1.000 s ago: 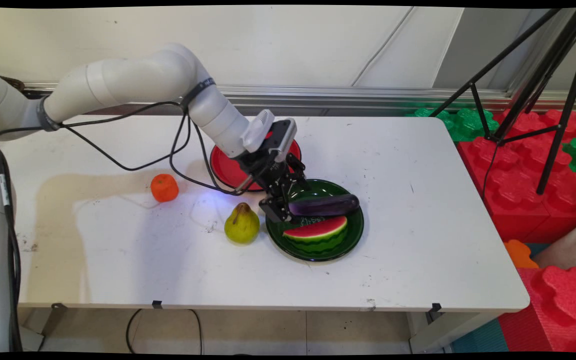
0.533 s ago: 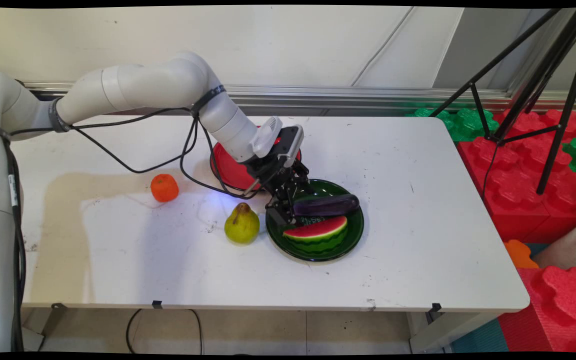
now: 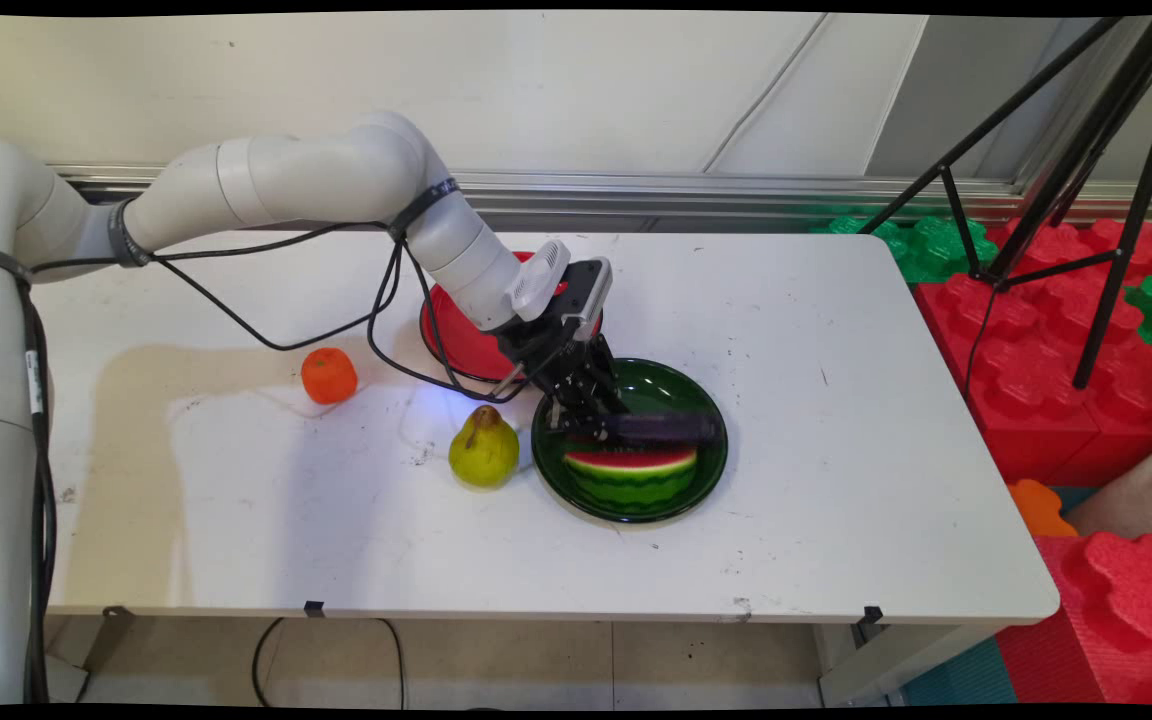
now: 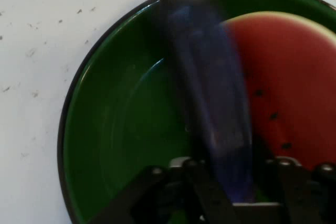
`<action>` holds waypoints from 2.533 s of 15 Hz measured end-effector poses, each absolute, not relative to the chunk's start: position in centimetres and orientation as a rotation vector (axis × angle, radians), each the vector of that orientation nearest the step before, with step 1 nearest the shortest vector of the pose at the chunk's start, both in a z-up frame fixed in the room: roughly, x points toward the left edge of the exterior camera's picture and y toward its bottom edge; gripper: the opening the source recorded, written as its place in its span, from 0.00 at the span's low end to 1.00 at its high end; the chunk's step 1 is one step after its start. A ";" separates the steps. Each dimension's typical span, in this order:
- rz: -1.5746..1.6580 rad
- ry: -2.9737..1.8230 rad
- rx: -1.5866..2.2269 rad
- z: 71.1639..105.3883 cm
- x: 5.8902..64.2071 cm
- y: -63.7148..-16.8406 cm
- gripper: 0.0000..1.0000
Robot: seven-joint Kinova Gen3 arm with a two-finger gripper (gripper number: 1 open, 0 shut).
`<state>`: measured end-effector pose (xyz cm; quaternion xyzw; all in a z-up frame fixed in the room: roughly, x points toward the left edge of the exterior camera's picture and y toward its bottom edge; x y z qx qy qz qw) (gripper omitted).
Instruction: Pick up the eggplant from the green plate, then place the picked object on the table
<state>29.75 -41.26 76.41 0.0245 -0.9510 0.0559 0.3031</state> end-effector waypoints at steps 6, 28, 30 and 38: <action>0.143 -2.521 0.082 76.4 29.9 -41.4 0.00; 0.235 -2.426 0.258 84.8 36.0 -38.6 0.00; 0.245 -2.418 0.268 86.0 37.0 -37.9 0.00; 0.262 -2.406 0.282 90.2 41.5 -34.7 0.00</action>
